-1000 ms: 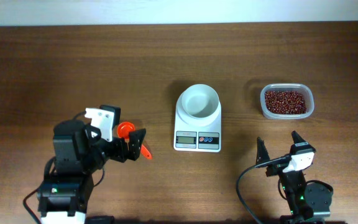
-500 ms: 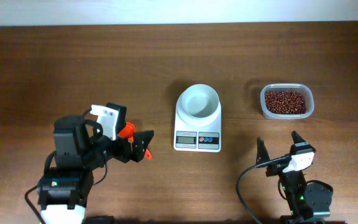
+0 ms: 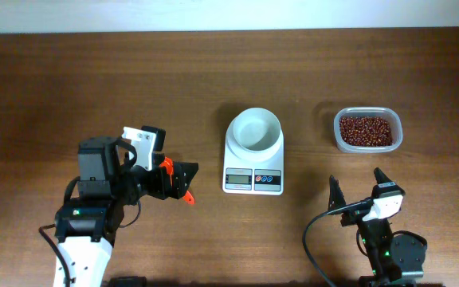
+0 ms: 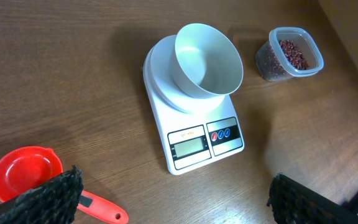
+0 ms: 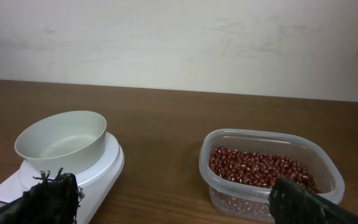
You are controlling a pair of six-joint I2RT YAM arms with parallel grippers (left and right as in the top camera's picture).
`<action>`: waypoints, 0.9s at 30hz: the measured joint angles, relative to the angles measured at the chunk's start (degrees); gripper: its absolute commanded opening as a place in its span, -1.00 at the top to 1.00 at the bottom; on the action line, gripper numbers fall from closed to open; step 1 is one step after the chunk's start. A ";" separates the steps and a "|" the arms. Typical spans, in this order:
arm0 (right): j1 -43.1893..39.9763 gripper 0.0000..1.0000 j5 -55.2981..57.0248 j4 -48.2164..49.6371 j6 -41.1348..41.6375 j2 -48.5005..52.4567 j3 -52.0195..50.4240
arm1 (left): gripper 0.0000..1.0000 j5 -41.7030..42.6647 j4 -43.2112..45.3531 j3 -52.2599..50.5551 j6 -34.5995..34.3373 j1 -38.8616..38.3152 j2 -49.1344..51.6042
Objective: Scoop and weigh 50g on scale
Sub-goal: 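Move the left gripper over the orange scoop and lower onto it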
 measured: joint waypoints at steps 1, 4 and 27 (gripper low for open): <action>0.00 -0.98 0.00 0.00 0.00 0.00 0.00 | -0.98 0.00 0.00 0.00 -0.02 0.00 0.00; 0.00 -0.98 0.00 0.00 0.02 0.00 0.00 | -0.98 -0.02 0.00 0.00 -1.31 0.00 0.00; 0.00 -0.98 0.00 0.00 0.02 0.00 0.00 | -0.98 -6.97 -4.90 10.14 -12.81 0.11 7.54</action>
